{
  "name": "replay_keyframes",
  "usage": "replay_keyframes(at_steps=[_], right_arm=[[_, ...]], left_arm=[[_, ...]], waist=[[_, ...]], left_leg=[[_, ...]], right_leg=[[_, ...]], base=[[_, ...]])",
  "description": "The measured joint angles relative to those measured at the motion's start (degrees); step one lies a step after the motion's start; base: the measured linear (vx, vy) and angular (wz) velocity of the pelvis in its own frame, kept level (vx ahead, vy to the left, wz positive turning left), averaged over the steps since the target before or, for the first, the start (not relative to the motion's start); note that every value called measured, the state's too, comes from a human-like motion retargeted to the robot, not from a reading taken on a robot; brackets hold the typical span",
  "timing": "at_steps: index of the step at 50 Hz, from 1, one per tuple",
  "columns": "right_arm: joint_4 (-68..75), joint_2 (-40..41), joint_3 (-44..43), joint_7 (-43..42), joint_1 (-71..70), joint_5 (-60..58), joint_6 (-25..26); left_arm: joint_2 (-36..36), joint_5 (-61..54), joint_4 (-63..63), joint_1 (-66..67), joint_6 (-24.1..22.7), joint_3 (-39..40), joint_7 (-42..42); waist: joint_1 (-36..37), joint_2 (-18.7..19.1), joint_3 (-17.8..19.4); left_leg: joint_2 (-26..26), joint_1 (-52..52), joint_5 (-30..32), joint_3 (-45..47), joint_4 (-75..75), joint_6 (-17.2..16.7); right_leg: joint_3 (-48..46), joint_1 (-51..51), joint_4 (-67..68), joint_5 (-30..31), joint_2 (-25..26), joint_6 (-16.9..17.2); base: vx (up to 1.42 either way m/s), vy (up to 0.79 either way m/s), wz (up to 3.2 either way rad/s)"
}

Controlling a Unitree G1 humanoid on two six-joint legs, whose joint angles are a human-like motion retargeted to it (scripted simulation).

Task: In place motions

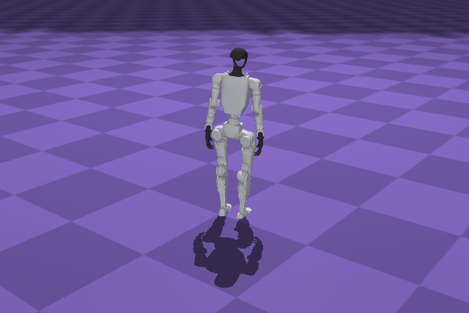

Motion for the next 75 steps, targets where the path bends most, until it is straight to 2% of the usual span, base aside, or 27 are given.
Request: replay_keyframes(at_steps=[5,15,50,75], right_arm=[[3.41,-0.03,-0.46,-0.50,-0.45,2.45,0.76],[4.19,-0.03,0.54,-1.16,0.55,-0.97,1.25],[4.45,-0.44,-0.12,-0.93,1.21,-0.02,1.04],[5.32,-1.92,-1.55,-1.56,2.46,0.30,0.65]], left_arm=[[0.29,0.44,-0.32,-0.15,0.21,1.12,0.68],[-0.09,-4.86,1.23,-0.19,-0.39,3.76,0.82],[-0.59,-4.33,0.26,-0.15,-1.10,3.06,0.16],[-1.01,-4.08,0.13,0.24,-0.59,2.74,2.63]], waist=[[-5.99,0.83,-1.05],[-5.14,1.13,-1.61],[-5.24,2.30,-2.61],[0.03,2.51,-1.98]], left_leg=[[-0.59,1.63,0.12,-6.55,-2.40,-0.61],[0.13,1.79,-0.40,-5.78,-2.49,-1.09],[0.54,2.69,-1.81,-4.48,-2.59,-1.28],[-1.52,0.77,0.30,-12.70,-2.20,-1.90]], right_leg=[[-6.48,1.03,-0.55,-0.68,-0.18,-0.52],[-6.02,0.90,-0.52,0.12,0.22,-0.94],[-5.55,1.68,-0.61,2.00,0.67,-2.49],[-12.41,4.66,-1.22,1.46,-1.36,-2.64]], base=[[-0.01,0.00,1.04],[0.01,0.00,0.00],[0.00,0.00,0.00],[0.02,0.11,0.31]])
